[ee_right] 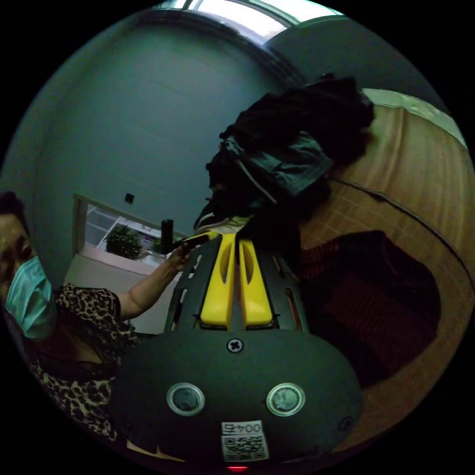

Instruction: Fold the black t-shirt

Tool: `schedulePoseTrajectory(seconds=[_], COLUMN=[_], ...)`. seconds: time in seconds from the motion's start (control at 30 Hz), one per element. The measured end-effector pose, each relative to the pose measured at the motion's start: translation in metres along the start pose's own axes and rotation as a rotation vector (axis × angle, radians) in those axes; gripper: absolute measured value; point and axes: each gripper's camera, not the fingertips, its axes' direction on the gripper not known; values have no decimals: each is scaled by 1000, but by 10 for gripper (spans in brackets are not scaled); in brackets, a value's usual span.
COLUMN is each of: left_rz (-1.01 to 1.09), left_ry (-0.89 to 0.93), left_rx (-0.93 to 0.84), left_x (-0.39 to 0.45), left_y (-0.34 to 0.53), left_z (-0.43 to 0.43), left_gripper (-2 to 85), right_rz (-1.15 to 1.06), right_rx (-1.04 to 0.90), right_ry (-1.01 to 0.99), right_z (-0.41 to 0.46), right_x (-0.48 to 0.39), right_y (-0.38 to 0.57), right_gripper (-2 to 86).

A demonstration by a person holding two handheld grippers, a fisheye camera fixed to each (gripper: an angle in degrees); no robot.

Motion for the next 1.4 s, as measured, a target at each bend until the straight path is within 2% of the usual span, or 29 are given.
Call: schedulePoseTrajectory(seconds=[0.2,0.4,0.57,0.73,0.93,1.23,1.4], left_rz=[119,189,332,638,801,915,887], left_ry=[-95,-180,-236,-423,-518,-575,-575], left_rx=[-40,-163,-188,-293,-336,-401,-346], left_x=[71,128,188,266,315,356,367], left_y=[41,68,71,86,99,114,114], left_z=[73,153,193,270,325,380,379], left_gripper=[19,22,46,88,97,77,30], right_rz=[270,339,155,223,185,98,67], right_rx=[0,-93,-45,-39,-20,13,16], right_ry=[269,305,310,254,209,164,178], right_z=[-26,2,-33,-44,-45,-48,-47], right_x=[152,252,239,271,276,265,264], right_y=[72,113,110,115,99,61,40], right_gripper=[-7,-6,-6,-6,-6,-6,-6])
